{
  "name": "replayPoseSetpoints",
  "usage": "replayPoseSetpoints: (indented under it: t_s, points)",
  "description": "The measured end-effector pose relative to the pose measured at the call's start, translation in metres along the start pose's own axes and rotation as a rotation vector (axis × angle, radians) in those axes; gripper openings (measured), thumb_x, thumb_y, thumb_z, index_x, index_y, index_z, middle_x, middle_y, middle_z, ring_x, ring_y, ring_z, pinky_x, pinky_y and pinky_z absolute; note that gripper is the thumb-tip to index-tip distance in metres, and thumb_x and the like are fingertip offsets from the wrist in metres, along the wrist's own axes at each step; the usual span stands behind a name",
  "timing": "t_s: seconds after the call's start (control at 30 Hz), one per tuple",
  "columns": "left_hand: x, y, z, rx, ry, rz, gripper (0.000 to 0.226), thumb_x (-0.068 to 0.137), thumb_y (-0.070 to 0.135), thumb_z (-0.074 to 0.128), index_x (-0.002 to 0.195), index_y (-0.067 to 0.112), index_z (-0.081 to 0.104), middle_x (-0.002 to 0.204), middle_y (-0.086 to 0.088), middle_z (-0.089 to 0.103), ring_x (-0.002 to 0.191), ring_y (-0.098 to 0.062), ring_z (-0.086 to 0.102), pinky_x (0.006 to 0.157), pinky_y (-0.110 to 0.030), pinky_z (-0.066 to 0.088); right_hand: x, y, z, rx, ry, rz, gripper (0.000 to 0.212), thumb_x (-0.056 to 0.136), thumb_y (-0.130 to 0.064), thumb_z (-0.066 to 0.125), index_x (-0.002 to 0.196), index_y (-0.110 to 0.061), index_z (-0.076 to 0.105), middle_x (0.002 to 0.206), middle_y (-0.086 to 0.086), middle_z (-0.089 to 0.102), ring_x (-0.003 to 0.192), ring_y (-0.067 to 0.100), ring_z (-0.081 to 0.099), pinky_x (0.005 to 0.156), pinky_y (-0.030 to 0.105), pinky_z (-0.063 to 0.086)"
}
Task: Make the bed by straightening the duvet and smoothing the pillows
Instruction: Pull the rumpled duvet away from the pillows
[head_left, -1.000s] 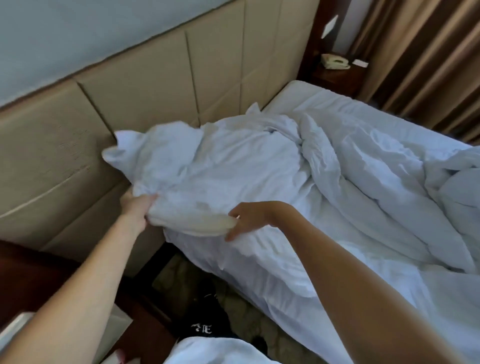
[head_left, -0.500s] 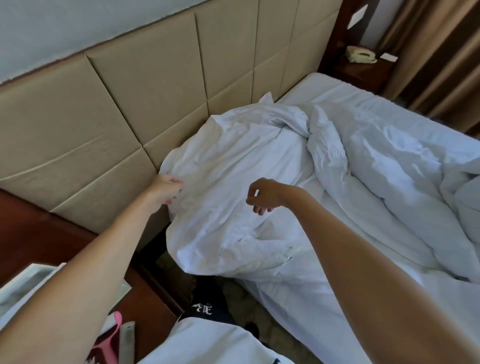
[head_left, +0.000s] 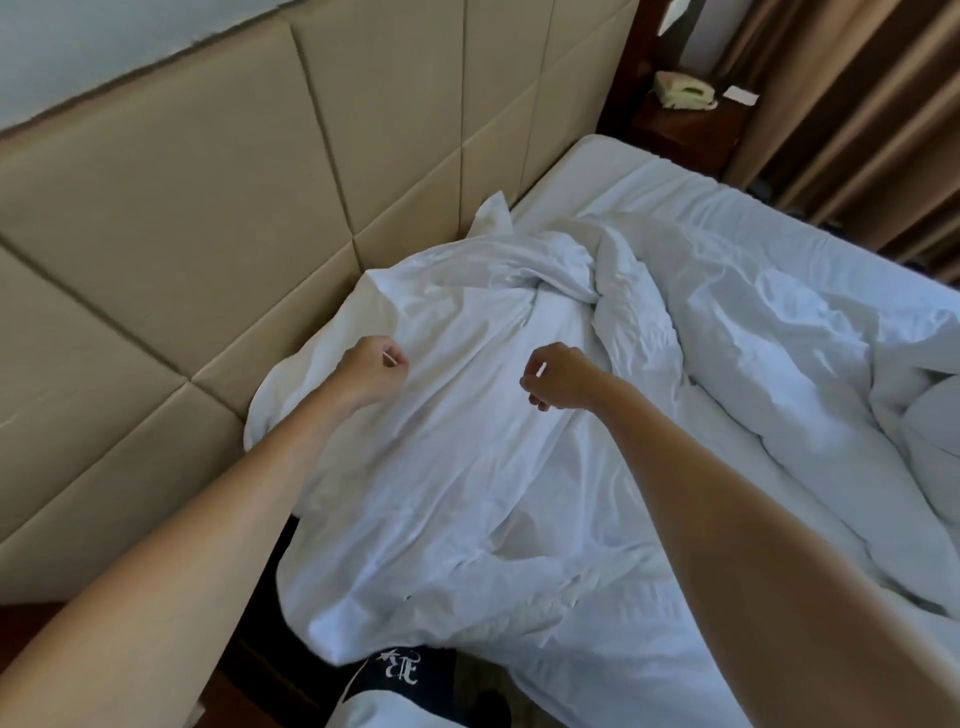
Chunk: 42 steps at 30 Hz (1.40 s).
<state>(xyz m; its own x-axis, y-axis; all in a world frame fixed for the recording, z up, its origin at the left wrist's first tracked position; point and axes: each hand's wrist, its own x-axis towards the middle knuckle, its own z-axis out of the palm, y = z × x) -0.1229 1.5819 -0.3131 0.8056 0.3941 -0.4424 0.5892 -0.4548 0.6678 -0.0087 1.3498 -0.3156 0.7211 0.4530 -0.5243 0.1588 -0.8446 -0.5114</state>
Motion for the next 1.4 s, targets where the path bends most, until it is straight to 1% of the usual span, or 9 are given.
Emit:
replayPoseSetpoints:
  t_s: [0.27,0.43,0.53,0.7,0.87,1.0,1.13,1.23,1.4]
  points:
    - [0.164,0.084,0.024,0.146,-0.154,0.308,0.02,0.09,0.019,0.058,0.109,0.013,0.057,0.108,-0.004,0.059,0.098,-0.024,0.059,0.079,-0.032,0.05,0.131,0.019,-0.031,0.493,0.175,0.319,0.019,0.094,-0.027,0.054,0.111,-0.018,0.054,0.094,0.01,0.072,0.074,0.018,0.063,0.072,0.034,0.057]
    - [0.249,0.128,0.069,0.621,-0.053,0.626,0.064,0.083,0.04,0.068,0.137,0.018,0.041,0.135,-0.007,0.045,0.121,-0.03,0.047,0.097,-0.045,0.038,0.184,0.047,-0.042,0.493,0.305,0.374,0.041,0.095,-0.025,0.053,0.132,-0.024,0.034,0.089,0.008,0.059,0.069,0.017,0.057,0.06,0.029,0.048]
    - [0.288,0.134,0.097,0.814,-0.037,0.646,0.078,0.081,0.046,0.07,0.143,0.018,0.032,0.138,-0.009,0.042,0.125,-0.032,0.044,0.099,-0.044,0.034,0.217,0.064,-0.052,1.071,0.349,0.495,0.059,0.098,-0.041,0.054,0.146,-0.018,0.031,0.132,0.013,0.05,0.108,0.028,0.06,0.076,0.034,0.056]
    - [0.313,0.108,0.092,0.811,-0.039,0.589,0.032,0.097,0.023,0.05,0.125,0.01,0.047,0.113,-0.018,0.065,0.1,-0.04,0.063,0.072,-0.04,0.039,0.275,0.069,-0.054,1.695,0.396,0.574,0.045,0.09,-0.046,0.065,0.119,-0.014,0.053,0.117,0.011,0.053,0.112,0.027,0.058,0.096,0.035,0.053]
    - [0.338,0.1,0.025,0.533,0.253,0.502,0.021,0.091,0.013,0.053,0.11,0.007,0.058,0.098,-0.03,0.066,0.091,-0.051,0.061,0.067,-0.046,0.044,0.33,0.017,-0.097,1.218,0.547,0.355,0.028,0.1,-0.018,0.051,0.126,-0.007,0.056,0.114,0.01,0.061,0.091,0.0,0.066,0.066,0.004,0.045]
    - [0.363,0.108,-0.029,0.102,0.524,0.287,0.038,0.097,0.033,0.049,0.124,0.007,0.053,0.119,-0.027,0.062,0.109,-0.045,0.057,0.085,-0.05,0.046,0.388,-0.109,-0.205,1.241,0.586,-0.154,0.025,0.088,0.006,0.06,0.07,-0.01,0.056,0.063,0.004,0.049,0.052,0.01,0.05,0.056,0.027,0.042]
    - [0.356,0.1,-0.015,0.349,0.239,0.377,0.081,0.099,0.039,0.049,0.155,0.004,0.003,0.157,-0.026,0.02,0.142,-0.042,0.026,0.116,-0.047,0.024,0.409,-0.145,-0.183,0.915,0.515,-0.2,0.022,0.08,-0.029,0.064,0.086,-0.009,0.057,0.08,0.015,0.059,0.075,0.016,0.053,0.062,0.026,0.044]
    - [0.338,0.056,-0.003,0.513,0.053,0.32,0.079,0.1,0.048,0.039,0.156,0.006,0.002,0.164,-0.018,-0.003,0.151,-0.032,0.003,0.122,-0.049,0.011,0.397,-0.122,-0.13,0.763,0.31,-0.019,0.05,0.098,-0.026,0.055,0.141,-0.005,0.041,0.133,0.016,0.052,0.112,0.024,0.056,0.083,0.024,0.048]
    - [0.275,-0.053,0.003,0.623,-0.193,0.067,0.074,0.099,0.059,0.031,0.158,0.024,0.003,0.165,-0.006,-0.003,0.152,-0.026,0.0,0.122,-0.049,0.006,0.338,-0.041,-0.017,0.262,0.236,0.15,0.044,0.099,-0.021,0.048,0.139,-0.004,0.05,0.14,0.017,0.054,0.126,0.029,0.053,0.104,0.031,0.038]
